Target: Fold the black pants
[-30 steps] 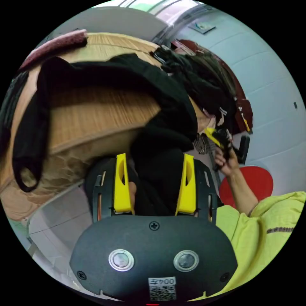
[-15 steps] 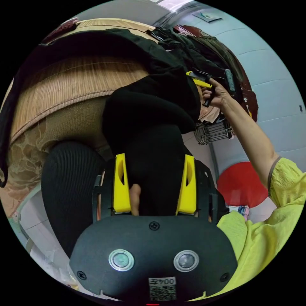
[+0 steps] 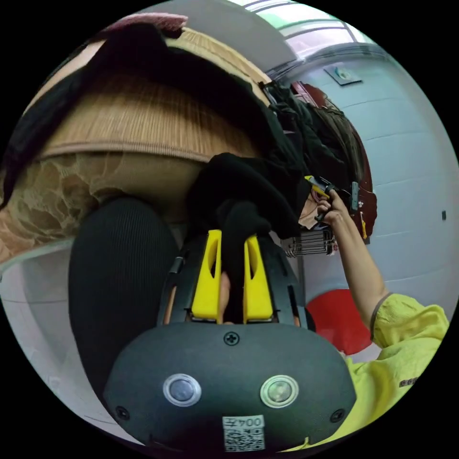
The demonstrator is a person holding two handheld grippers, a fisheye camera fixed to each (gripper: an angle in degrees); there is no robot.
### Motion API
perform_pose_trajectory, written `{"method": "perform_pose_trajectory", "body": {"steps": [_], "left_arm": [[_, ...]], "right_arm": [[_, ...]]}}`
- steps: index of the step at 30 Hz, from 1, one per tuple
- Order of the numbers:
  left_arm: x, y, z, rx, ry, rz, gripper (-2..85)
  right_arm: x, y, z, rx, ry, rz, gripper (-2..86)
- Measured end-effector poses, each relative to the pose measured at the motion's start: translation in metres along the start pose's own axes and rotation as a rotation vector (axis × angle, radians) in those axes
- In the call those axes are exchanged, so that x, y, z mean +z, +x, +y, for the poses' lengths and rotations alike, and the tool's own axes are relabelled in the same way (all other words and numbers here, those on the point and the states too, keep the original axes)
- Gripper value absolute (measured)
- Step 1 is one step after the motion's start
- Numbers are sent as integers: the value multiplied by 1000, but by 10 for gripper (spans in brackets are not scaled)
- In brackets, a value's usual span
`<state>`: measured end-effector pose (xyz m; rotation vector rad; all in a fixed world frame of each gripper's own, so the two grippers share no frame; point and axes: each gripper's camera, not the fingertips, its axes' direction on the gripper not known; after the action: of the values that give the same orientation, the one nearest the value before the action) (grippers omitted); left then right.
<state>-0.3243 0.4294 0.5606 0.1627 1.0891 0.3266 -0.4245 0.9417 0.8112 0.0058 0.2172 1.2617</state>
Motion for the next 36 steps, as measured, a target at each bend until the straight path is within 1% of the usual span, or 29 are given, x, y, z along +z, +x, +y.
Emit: {"method": "perform_pose_trajectory", "body": {"steps": [2,4,5,7,8,10,12,14,16,18,20,21,23,25,27,30,32,34,36], "left_arm": [[-37,11,-2,66,103,-49,60],[-109,20,-10,166,232,-148,58],[-126,23,-13,201,239,-190,58],[-191,27,-13,339,278,-457,58],[-204,25,-13,357,275,-525,58],[-247,3,-11,377,230,-750,59],[-258,-23,-12,380,173,-843,61],[-251,-51,-16,359,130,-910,62],[-209,-83,-18,396,12,-1033,63],[-176,-101,-15,417,-44,-1055,63],[-154,-107,-10,429,-34,-1045,63],[-146,-108,-9,409,-7,-1036,63],[-146,-106,-9,375,62,-966,62],[-158,-106,-14,326,141,-846,63],[-167,-106,-20,312,165,-819,64],[-173,-105,-32,321,167,-813,67],[-166,-107,-41,326,131,-807,69],[-145,-106,-53,355,78,-824,71],[-126,-103,-63,389,43,-847,71]], "right_arm": [[-9,12,9,65,-1,-86,38],[-17,14,17,91,-3,-137,38],[-22,12,24,93,-12,-165,38],[-31,2,38,77,-33,-197,39],[-36,-9,50,45,-58,-226,39],[-42,-28,73,-8,-98,-283,40],[-42,-48,98,-51,-144,-352,43],[-27,-73,126,-132,-248,-408,53],[-13,-91,138,-220,-355,-367,52],[-16,-106,144,-315,-349,-241,32],[-38,-124,136,-436,-229,-85,14],[-43,-127,131,-450,-187,-52,15],[-57,-136,99,-486,-3,23,45],[-48,-142,65,-506,54,30,73],[-23,-146,23,-494,-7,18,98],[25,-160,-32,-477,-79,118,94],[52,-175,-58,-452,-58,264,49],[70,-184,-67,-446,-45,345,10],[91,-191,-72,-465,-127,343,1]]}}
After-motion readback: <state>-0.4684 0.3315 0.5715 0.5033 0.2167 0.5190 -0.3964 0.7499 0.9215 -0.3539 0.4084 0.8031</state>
